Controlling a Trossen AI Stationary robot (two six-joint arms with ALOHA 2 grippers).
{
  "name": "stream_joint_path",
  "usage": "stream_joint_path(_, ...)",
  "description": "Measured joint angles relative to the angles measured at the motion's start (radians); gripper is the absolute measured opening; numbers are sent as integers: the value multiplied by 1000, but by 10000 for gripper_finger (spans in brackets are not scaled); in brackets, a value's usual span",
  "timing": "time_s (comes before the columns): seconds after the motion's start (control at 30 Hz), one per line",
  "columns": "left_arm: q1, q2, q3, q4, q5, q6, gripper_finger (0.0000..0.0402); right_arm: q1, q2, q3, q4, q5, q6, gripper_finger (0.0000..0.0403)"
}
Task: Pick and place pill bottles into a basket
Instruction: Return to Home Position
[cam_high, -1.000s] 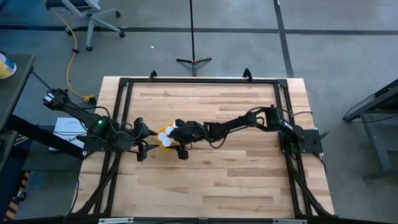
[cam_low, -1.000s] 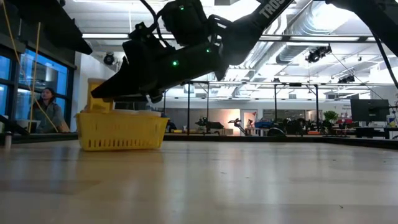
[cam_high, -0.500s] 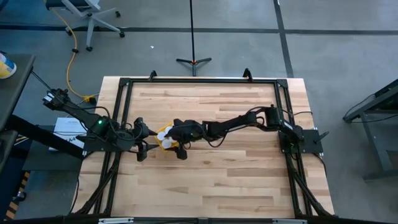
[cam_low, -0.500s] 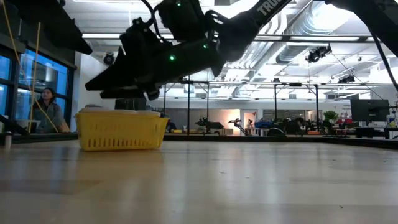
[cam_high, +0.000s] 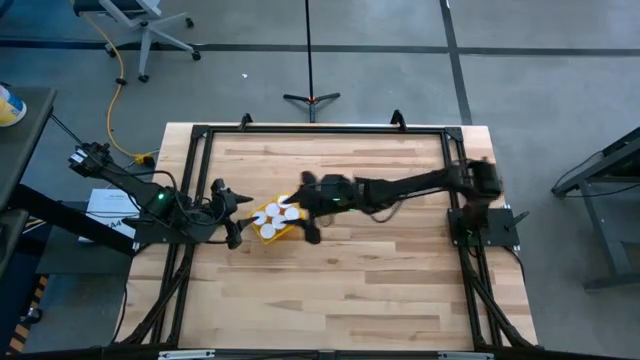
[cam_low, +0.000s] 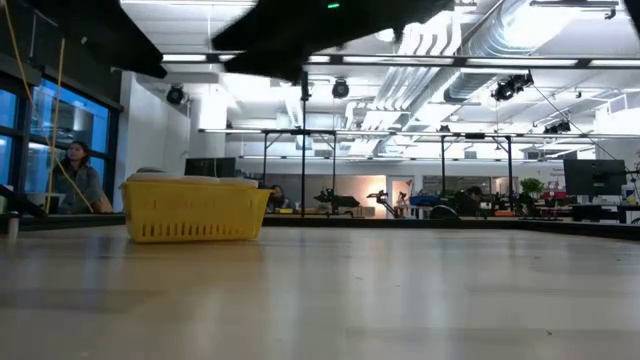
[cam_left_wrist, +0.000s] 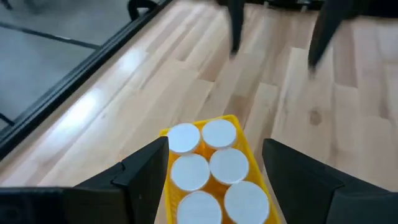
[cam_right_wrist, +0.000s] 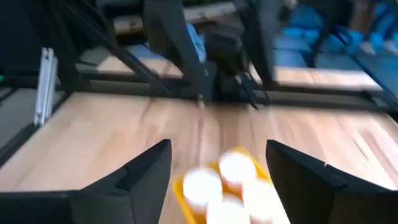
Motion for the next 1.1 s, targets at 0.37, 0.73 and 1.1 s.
stream_joint_path(0.37, 0, 2, 0, -2, -92, -62, 292, 60, -683, -762, 229, 279, 47, 179)
stream_joint_path(0.73, 127, 5, -120, 680, 235, 534, 149, 108, -969, -1165, 525, 446, 111, 143)
stream_joint_path(1.1, 546, -44, -166, 715, 677, 593, 42, 106, -962, -1125, 514, 406, 19, 146)
